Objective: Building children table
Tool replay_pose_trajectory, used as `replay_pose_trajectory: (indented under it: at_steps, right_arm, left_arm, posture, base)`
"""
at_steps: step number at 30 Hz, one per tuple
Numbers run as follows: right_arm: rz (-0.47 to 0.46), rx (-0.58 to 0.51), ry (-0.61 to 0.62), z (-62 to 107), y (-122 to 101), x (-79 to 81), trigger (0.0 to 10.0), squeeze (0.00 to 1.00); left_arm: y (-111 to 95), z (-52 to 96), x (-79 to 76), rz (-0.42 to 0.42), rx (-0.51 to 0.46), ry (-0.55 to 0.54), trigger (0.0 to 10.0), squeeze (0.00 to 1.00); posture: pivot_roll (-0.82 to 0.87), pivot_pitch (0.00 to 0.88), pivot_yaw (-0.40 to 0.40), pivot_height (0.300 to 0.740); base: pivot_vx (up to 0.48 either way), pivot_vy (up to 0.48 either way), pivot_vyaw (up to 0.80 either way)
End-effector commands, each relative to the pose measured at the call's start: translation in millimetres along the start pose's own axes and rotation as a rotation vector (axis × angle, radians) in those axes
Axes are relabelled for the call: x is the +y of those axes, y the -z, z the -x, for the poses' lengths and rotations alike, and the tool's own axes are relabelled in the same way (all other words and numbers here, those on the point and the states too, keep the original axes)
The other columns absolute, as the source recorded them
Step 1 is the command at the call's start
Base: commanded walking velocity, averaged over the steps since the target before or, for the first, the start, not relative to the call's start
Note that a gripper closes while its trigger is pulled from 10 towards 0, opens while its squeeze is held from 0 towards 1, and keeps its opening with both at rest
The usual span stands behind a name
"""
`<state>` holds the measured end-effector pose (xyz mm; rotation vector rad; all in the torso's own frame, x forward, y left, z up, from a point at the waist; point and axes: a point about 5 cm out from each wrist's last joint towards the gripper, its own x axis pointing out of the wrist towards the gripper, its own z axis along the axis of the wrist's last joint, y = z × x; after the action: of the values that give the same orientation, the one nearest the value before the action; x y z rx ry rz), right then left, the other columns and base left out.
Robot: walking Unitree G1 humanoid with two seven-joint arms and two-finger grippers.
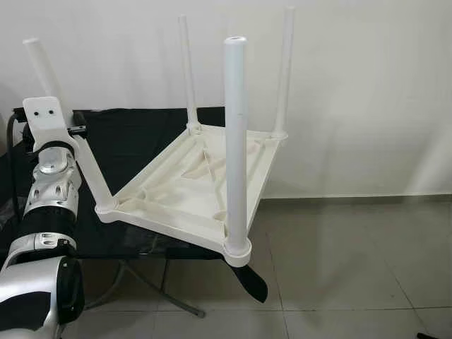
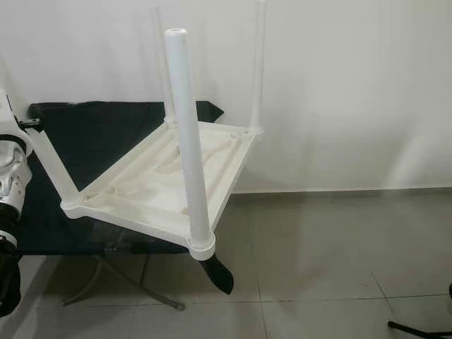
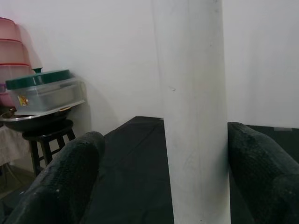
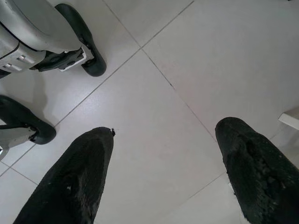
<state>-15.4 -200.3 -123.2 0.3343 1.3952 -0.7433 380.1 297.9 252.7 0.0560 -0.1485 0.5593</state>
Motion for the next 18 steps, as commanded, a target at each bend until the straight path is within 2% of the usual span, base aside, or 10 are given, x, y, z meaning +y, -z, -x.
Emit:
replay_pose_trajectory:
  at_steps: [1,18]
  right_arm:
    - [0.453,-1.239,-0.410,200.8,-336.0,178.4,10.0,0.00]
    - [0.453,-1.239,-0.410,200.8,-336.0,178.4,10.0,0.00]
  left_arm:
    - [5.8,0.4,3.4,-0.001,0.022,-0.012,10.0,0.00]
    - [5.8,0.4,3.4,-0.001,0.022,-0.012,10.0,0.00]
  posture:
    - [0.09,0.000,-0.008,0.740]
    - [0.09,0.000,-0.008,0.740]
  base:
    - [0.000,0.000,0.00]
    - [0.000,0.000,0.00]
